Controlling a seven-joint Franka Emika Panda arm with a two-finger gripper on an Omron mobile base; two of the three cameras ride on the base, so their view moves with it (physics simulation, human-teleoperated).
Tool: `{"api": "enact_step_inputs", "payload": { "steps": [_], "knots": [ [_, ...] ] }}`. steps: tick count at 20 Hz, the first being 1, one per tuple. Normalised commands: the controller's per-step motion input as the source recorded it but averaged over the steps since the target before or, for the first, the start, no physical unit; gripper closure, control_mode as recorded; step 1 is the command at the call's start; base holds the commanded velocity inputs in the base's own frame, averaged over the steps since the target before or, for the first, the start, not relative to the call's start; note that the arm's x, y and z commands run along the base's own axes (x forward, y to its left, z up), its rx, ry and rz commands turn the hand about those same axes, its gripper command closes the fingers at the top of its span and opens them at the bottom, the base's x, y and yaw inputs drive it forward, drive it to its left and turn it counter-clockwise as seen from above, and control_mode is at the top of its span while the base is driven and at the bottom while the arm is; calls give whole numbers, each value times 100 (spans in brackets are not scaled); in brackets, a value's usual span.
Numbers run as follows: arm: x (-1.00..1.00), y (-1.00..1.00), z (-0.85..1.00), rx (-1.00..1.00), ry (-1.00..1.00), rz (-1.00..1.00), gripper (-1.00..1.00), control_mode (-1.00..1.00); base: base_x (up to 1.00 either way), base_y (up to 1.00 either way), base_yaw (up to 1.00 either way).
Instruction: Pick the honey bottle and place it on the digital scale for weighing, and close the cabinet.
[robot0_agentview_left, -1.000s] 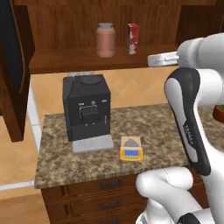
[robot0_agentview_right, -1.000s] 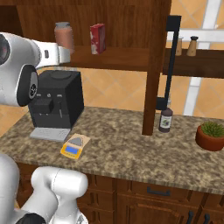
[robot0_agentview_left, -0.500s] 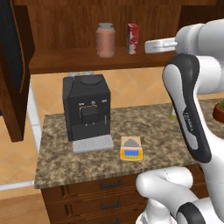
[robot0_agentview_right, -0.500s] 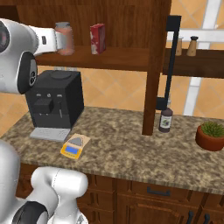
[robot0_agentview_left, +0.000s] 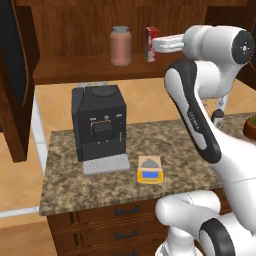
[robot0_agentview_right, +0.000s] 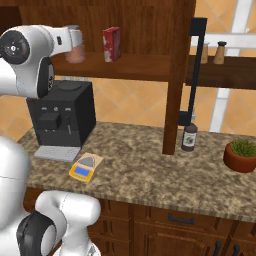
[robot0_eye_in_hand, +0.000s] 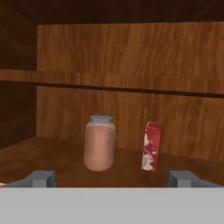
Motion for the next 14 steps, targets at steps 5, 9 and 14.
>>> {"api": "enact_step_inputs", "payload": {
  "steps": [5,9,14],
  "knots": [
    [60,24,0,4,-1,0,-100,-100,0,0,0],
    [66,22,1,2,3,0,-100,-100,0,0,0],
    [51,16,19,0,0,0,-100,-100,0,0,0]
  ]
}}
